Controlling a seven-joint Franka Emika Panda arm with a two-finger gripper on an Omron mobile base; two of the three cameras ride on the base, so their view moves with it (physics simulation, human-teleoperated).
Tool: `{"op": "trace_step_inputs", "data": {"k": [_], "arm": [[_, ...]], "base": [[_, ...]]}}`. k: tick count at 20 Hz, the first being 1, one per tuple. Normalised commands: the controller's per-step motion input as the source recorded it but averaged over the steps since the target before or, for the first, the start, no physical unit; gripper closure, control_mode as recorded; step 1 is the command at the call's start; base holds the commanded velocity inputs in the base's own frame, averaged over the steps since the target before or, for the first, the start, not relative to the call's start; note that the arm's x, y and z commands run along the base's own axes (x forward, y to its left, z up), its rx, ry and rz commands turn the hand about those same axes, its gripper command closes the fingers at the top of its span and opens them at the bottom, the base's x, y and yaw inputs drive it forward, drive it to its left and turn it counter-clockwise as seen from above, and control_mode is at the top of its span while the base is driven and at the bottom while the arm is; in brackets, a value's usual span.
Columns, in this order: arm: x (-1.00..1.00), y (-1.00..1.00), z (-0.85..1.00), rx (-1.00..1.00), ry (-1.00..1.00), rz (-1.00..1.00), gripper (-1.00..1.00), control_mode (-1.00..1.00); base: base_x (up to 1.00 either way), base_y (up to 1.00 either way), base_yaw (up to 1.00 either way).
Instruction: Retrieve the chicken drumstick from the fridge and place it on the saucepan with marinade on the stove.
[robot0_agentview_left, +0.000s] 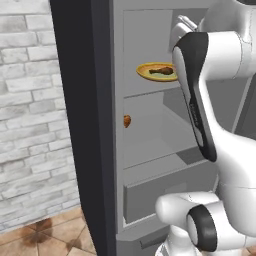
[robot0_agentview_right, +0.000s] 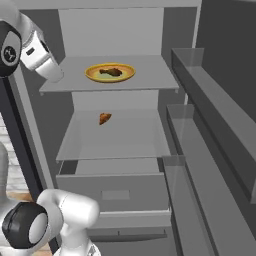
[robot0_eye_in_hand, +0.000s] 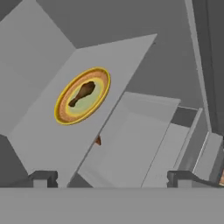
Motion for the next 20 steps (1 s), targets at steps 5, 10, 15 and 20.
{"op": "trace_step_inputs", "data": {"k": [5,10,15,20], "arm": [[-0.02,-0.02,-0.37,-0.04,0.01,0.23,-1.0,-1.0],[0.0,-0.05,-0.3,0.0,-0.02,0.26,-1.0,-1.0],[0.05,-0.09,-0.02,0.01,-0.01,0.23,-1.0,-1.0],[0.2,-0.11,0.0,0.0,0.0,0.18,-1.0,-1.0]], "base": [[0.0,0.0,0.0],[0.0,0.0,0.0],[0.0,0.0,0.0],[0.0,0.0,0.0]]}}
